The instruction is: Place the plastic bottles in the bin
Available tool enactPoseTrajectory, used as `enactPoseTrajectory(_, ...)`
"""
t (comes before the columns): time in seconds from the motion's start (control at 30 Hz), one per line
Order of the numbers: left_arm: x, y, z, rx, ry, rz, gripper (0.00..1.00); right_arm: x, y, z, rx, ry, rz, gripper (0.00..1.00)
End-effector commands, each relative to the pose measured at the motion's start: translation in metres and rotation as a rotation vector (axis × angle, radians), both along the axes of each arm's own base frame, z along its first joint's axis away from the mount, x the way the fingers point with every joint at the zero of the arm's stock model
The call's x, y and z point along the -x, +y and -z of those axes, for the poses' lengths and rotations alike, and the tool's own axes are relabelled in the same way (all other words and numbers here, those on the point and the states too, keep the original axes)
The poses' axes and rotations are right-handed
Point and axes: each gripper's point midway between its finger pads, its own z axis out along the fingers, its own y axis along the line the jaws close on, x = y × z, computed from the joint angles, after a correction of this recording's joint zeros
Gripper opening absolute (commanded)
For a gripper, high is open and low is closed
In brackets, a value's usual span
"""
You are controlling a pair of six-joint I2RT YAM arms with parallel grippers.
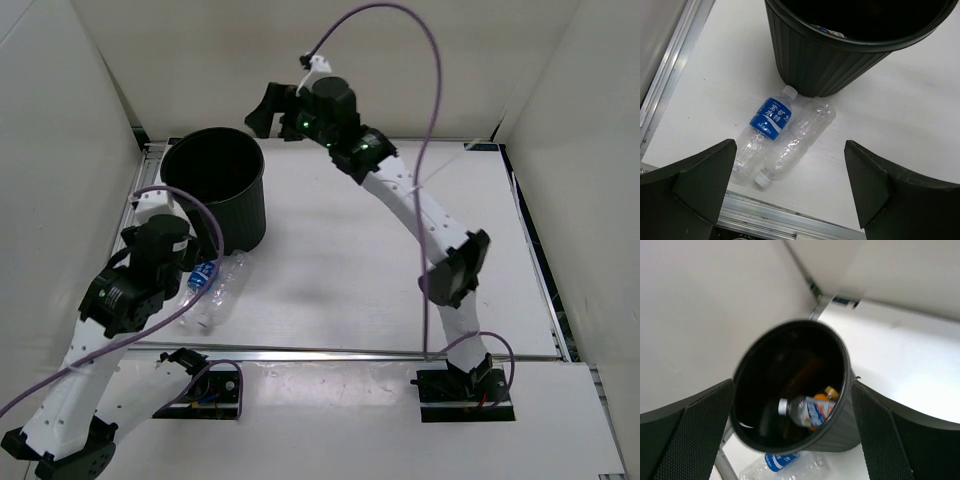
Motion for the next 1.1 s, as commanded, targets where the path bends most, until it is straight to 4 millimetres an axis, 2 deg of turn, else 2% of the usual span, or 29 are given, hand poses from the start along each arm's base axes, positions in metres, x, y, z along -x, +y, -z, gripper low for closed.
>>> enactPoseTrajectory(0.0,-0.010,-0.014,0.022,-0.017,0.087,0.041,1.00,0.032,-0.080,-0.123,-0.086,-0.206,0.173,1.00)
enactPoseTrajectory(0.03,-0.012,-0.018,0.031,-0.024,0.099,0.052,1.00,0.042,-0.099,-0.145,-0.106,-0.238,0.187,1.00)
enactPoseTrajectory(0.07,-0.019,-0.022,0.033,-0.011,0.077,0.052,1.00,0.048,-0.106,-0.143,-0.070,-0.233,0.186,1.00)
enactPoseTrajectory(0.1,-0.018,-0.026,0.036,-0.004,0.062,0.069,1.00,0.057,-0.127,-0.161,-0.082,-0.257,0.212,1.00)
enactPoseTrajectory(0.13,-0.017,-0.029,0.055,-0.018,0.087,0.082,1.00,0.061,-0.141,-0.167,-0.080,-0.257,0.233,1.00)
enactPoseTrajectory(0.17,-0.019,-0.029,0.065,-0.034,0.097,0.089,1.00,0.064,-0.144,-0.152,-0.030,-0.231,0.230,1.00)
enactPoseTrajectory(0.2,-0.019,-0.032,0.073,-0.032,0.109,0.100,1.00,0.076,-0.164,-0.162,-0.033,-0.248,0.246,1.00)
enactPoseTrajectory(0.27,-0.019,-0.039,0.110,-0.084,0.229,0.139,1.00,0.081,-0.185,-0.150,0.010,-0.232,0.278,1.00)
enactPoseTrajectory(0.37,-0.018,-0.055,0.146,-0.162,0.357,0.214,1.00,0.088,-0.207,-0.141,0.051,-0.210,0.303,1.00)
enactPoseTrajectory(0.4,-0.020,-0.059,0.150,-0.178,0.365,0.223,1.00,0.088,-0.207,-0.134,0.066,-0.195,0.301,1.00)
enactPoseTrajectory(0.47,-0.031,-0.069,0.149,-0.201,0.357,0.255,1.00,0.086,-0.221,-0.133,0.078,-0.185,0.322,1.00)
enactPoseTrajectory(0.5,-0.034,-0.071,0.160,-0.239,0.395,0.269,1.00,0.088,-0.224,-0.136,0.072,-0.191,0.319,1.00)
enactPoseTrajectory(0.57,-0.043,-0.078,0.164,-0.250,0.403,0.293,1.00,0.086,-0.228,-0.133,0.079,-0.183,0.312,1.00)
enactPoseTrajectory(0.6,-0.047,-0.085,0.174,-0.268,0.441,0.327,1.00,0.085,-0.229,-0.133,0.079,-0.183,0.311,1.00)
enactPoseTrajectory(0.67,-0.051,-0.087,0.185,-0.296,0.478,0.336,1.00,0.082,-0.235,-0.130,0.073,-0.161,0.315,1.00)
enactPoseTrajectory(0.7,-0.053,-0.089,0.195,-0.324,0.518,0.344,1.00,0.085,-0.231,-0.128,0.068,-0.145,0.293,1.00)
enactPoseTrajectory(0.8,-0.064,-0.087,0.201,-0.389,0.530,0.344,1.00,0.084,-0.236,-0.117,0.070,-0.110,0.293,1.00)
enactPoseTrajectory(0.83,-0.066,-0.088,0.209,-0.405,0.549,0.351,1.00,0.081,-0.241,-0.117,0.071,-0.110,0.306,1.00)
enactPoseTrajectory(0.9,-0.074,-0.090,0.207,-0.425,0.538,0.348,1.00,0.083,-0.242,-0.115,0.065,-0.100,0.295,1.00)
enactPoseTrajectory(0.93,-0.075,-0.088,0.213,-0.444,0.556,0.341,1.00,0.084,-0.248,-0.119,0.059,-0.108,0.309,1.00)
enactPoseTrajectory(1.0,-0.083,-0.092,0.212,-0.454,0.545,0.341,1.00,0.085,-0.254,-0.122,0.054,-0.115,0.321,1.00)
enactPoseTrajectory(1.07,-0.090,-0.084,0.216,-0.465,0.558,0.315,1.00,0.083,-0.259,-0.117,0.069,-0.113,0.331,1.00)
